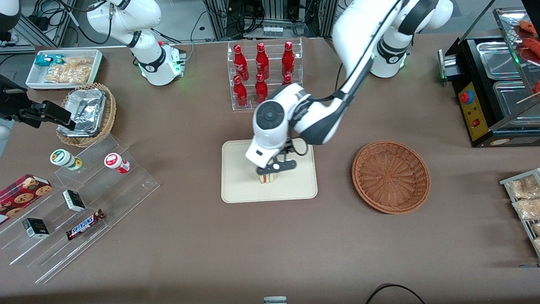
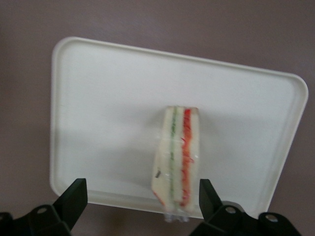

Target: Place sandwich from basket to tray

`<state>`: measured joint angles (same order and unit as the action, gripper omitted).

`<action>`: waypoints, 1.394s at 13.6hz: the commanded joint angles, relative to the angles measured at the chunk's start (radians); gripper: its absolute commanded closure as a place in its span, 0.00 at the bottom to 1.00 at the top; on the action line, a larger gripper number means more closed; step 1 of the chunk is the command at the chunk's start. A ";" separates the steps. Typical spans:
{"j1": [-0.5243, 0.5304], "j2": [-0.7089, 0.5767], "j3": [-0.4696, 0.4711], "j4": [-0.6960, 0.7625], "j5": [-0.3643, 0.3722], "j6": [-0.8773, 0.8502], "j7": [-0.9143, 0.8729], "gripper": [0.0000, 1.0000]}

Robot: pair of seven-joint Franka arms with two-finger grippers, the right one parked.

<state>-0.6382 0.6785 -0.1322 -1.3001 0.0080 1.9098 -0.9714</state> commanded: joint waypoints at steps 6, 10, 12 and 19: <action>0.230 -0.245 0.010 -0.263 0.013 -0.106 0.230 0.00; 0.382 -0.443 0.010 -0.464 0.012 -0.117 0.524 0.00; 0.434 -0.525 0.010 -0.502 0.010 -0.202 0.652 0.00; 0.635 -0.691 0.005 -0.458 0.009 -0.412 0.931 0.00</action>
<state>-0.0581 0.0337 -0.1121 -1.7591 0.0170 1.5276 -0.0969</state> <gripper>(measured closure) 0.000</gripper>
